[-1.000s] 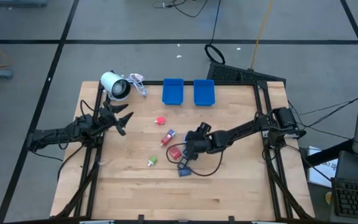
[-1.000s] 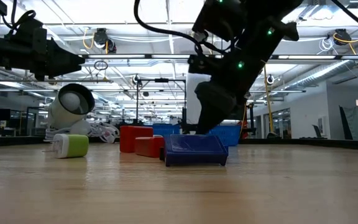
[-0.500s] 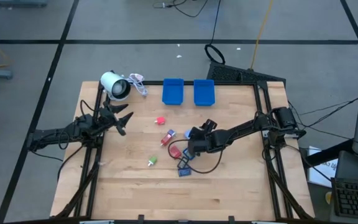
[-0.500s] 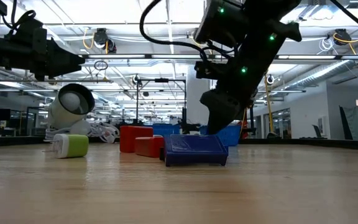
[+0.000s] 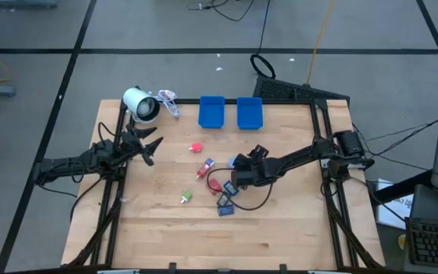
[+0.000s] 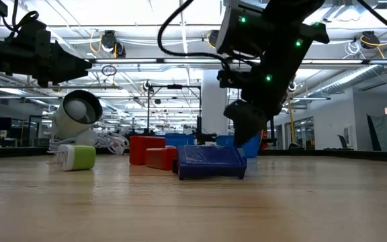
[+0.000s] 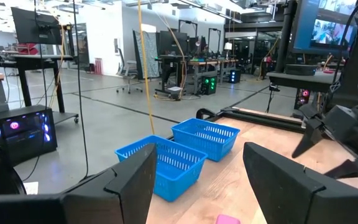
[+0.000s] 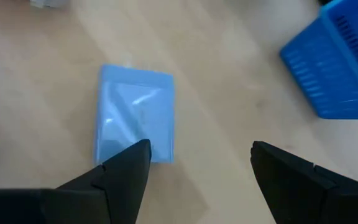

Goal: Pick & Place Office items
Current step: Put the light blue charger adapter into the left basket

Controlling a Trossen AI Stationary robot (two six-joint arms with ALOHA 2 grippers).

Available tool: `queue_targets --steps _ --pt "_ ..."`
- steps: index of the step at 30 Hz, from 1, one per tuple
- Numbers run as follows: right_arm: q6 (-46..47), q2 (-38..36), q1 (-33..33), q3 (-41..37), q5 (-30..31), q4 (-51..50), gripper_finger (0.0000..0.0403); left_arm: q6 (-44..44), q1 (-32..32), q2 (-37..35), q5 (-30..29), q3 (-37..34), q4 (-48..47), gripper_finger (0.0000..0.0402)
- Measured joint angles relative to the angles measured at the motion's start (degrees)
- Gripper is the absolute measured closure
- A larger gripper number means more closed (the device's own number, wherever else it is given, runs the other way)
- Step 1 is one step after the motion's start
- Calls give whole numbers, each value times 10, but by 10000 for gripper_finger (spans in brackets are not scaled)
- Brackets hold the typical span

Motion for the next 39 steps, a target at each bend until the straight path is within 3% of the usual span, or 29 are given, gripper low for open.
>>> queue_targets --steps 11,20,25,35,39 --pt "37 -23 0 0 -85 86 136 0 0 0 0 0 0 158" --pt "26 -9 -5 -6 -72 101 136 0 0 0 0 0 0 158" --pt "25 -10 -11 -46 -80 185 135 0 0 0 0 0 0 158" --pt "45 -10 -12 -105 -90 244 135 0 0 0 0 0 0 158" --pt "6 -11 -12 -135 -118 306 135 0 0 0 0 0 0 158"
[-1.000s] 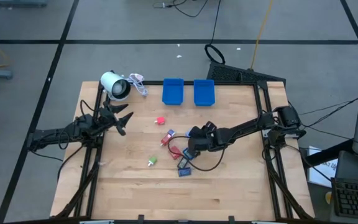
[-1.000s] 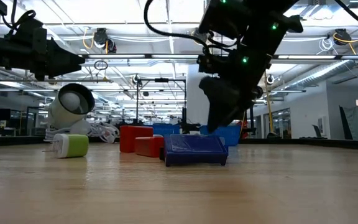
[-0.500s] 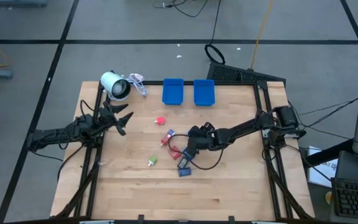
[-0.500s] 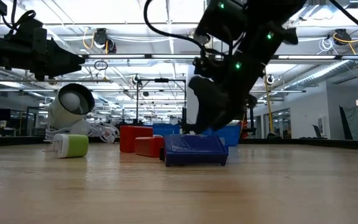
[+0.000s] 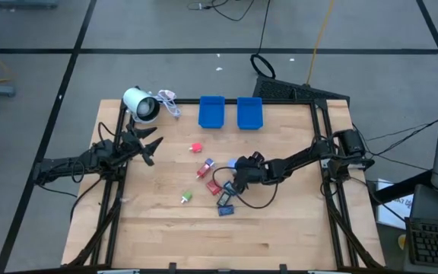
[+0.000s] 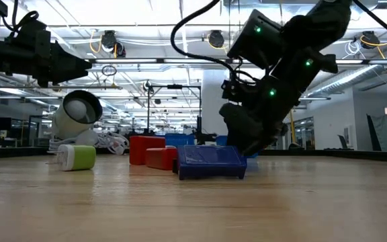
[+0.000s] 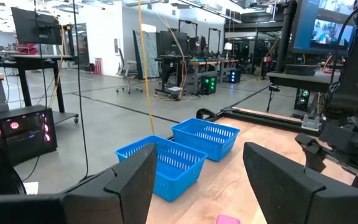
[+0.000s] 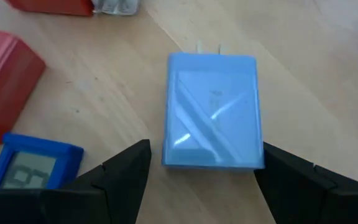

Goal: Pick & Place Office items
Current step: Put the light blue charger adapter into the left basket

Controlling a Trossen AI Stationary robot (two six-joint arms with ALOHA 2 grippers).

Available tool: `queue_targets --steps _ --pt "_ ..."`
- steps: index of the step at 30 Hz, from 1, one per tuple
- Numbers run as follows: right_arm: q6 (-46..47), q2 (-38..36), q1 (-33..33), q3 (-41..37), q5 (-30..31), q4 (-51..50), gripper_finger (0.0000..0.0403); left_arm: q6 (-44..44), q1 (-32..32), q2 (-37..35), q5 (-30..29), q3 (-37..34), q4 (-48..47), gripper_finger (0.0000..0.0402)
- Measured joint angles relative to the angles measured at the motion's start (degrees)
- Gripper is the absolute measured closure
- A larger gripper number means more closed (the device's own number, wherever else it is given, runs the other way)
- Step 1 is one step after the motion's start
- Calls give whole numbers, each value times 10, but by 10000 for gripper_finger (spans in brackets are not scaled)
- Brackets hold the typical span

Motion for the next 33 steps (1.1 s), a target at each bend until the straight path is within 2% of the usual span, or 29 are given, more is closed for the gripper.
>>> queue_targets --steps 6,20,33 --pt "-22 0 -3 -32 1 70 135 0 0 0 0 0 0 158" --pt "-22 1 -34 -42 11 107 138 0 0 0 0 0 0 158" --pt "-71 1 -37 -42 10 109 196 0 0 0 0 0 0 158"
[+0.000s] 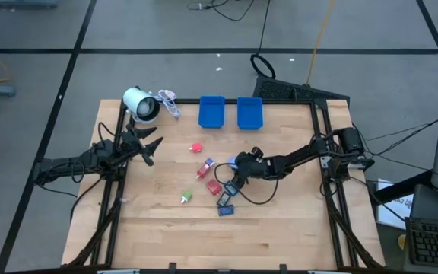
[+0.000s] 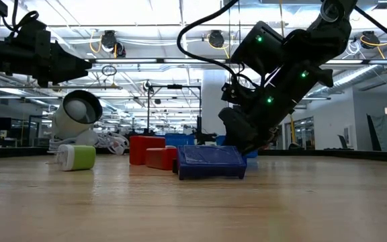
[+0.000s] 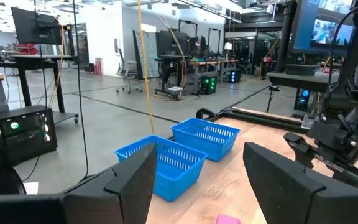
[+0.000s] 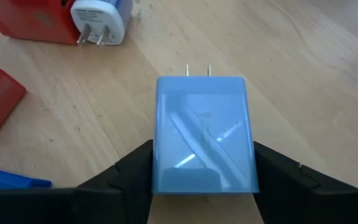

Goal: Pick & Place Office items
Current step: Put the light blue charger adapter into the left basket

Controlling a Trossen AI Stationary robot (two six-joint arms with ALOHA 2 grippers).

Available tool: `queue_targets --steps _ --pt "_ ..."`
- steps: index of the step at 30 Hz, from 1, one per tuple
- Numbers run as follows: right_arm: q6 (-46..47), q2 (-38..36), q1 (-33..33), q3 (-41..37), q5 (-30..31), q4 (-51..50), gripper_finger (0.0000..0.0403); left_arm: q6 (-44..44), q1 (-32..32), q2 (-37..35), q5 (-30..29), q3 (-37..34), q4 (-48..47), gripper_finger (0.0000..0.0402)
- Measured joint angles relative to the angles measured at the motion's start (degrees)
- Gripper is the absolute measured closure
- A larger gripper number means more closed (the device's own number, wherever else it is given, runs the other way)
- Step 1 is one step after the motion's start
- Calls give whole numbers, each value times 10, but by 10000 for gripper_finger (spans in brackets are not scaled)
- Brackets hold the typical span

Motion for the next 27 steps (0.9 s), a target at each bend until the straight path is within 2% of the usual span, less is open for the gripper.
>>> queue_targets --steps 10,14,22,27 --pt "-77 -13 0 0 -1 21 188 0 0 0 0 0 0 158" --pt "-107 -53 0 0 -1 22 197 0 0 0 0 0 0 158" --pt "-218 -160 0 0 0 19 189 0 0 0 0 0 0 158" --pt "-274 -200 -9 0 0 26 192 0 0 0 0 0 0 158"
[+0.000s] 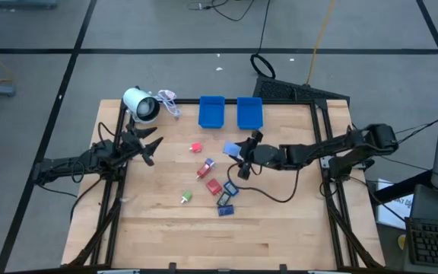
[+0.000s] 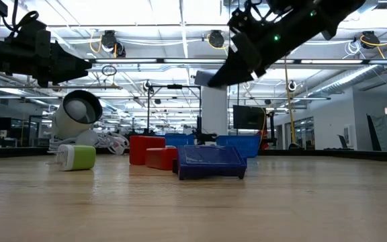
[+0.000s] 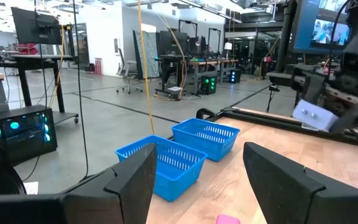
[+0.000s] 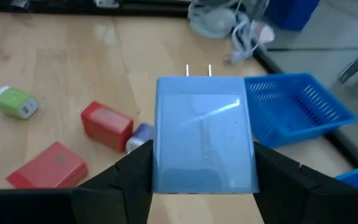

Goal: Pick & Place Office items
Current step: Put the light blue charger adapter into the left basket

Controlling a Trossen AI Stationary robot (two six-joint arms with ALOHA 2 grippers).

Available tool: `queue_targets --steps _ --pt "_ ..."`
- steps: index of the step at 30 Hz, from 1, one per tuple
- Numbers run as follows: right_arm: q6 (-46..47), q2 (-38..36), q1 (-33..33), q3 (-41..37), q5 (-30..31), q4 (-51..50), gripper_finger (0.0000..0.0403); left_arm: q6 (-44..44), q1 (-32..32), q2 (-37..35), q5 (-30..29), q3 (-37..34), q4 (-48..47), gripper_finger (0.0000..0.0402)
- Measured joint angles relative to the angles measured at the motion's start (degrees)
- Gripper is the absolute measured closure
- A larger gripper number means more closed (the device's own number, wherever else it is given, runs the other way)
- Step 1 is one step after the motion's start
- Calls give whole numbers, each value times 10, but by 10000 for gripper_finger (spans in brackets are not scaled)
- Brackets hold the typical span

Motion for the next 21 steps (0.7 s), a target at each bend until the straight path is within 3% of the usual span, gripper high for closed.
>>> queue_targets --steps 7,15,18,21 --pt "-71 -2 -15 0 -15 36 191 -14 0 0 2 0 14 158" --pt "-88 0 -21 0 -15 38 191 -309 0 0 67 0 34 158" --pt "-89 1 -21 0 -16 39 191 -344 0 0 106 0 34 158" --pt "-100 9 -21 0 -15 58 191 -387 -1 0 107 0 33 158"
